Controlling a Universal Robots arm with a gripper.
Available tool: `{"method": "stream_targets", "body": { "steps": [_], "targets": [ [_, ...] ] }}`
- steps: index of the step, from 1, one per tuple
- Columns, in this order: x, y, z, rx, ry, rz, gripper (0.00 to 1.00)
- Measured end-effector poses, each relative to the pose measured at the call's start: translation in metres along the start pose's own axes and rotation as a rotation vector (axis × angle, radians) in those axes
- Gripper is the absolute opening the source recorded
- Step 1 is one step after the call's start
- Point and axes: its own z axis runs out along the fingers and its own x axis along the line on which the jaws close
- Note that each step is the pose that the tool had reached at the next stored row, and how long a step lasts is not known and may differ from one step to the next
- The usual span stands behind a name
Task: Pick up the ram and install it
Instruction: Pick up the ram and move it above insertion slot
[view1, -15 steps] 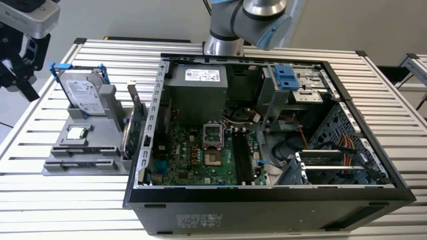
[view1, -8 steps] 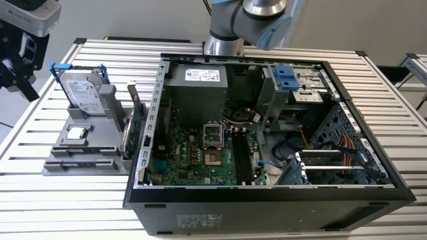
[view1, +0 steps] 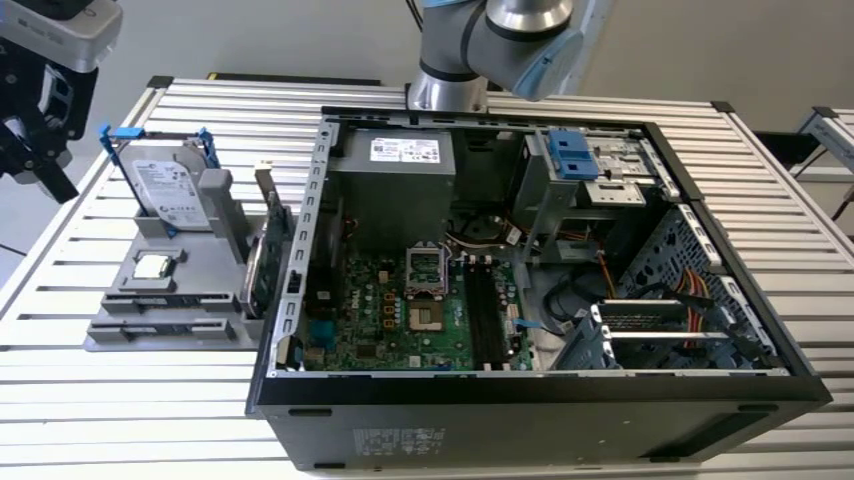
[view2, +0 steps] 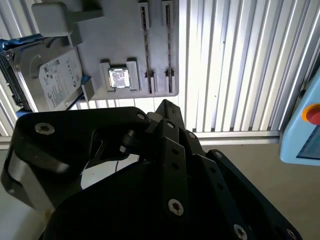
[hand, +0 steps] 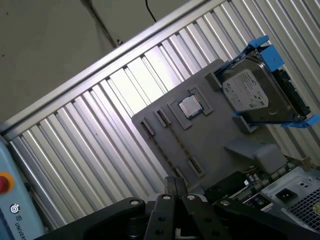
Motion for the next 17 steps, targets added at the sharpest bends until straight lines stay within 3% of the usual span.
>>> {"method": "stream_targets", "body": {
  "steps": [7, 17],
  "targets": [
    [0.0, 0.0, -0.0001, -0.0004, 0.0016, -0.03, 0.0],
    [0.0, 0.0, 0.0, -0.0024, 0.0069, -0.149, 0.0]
  ]
}}
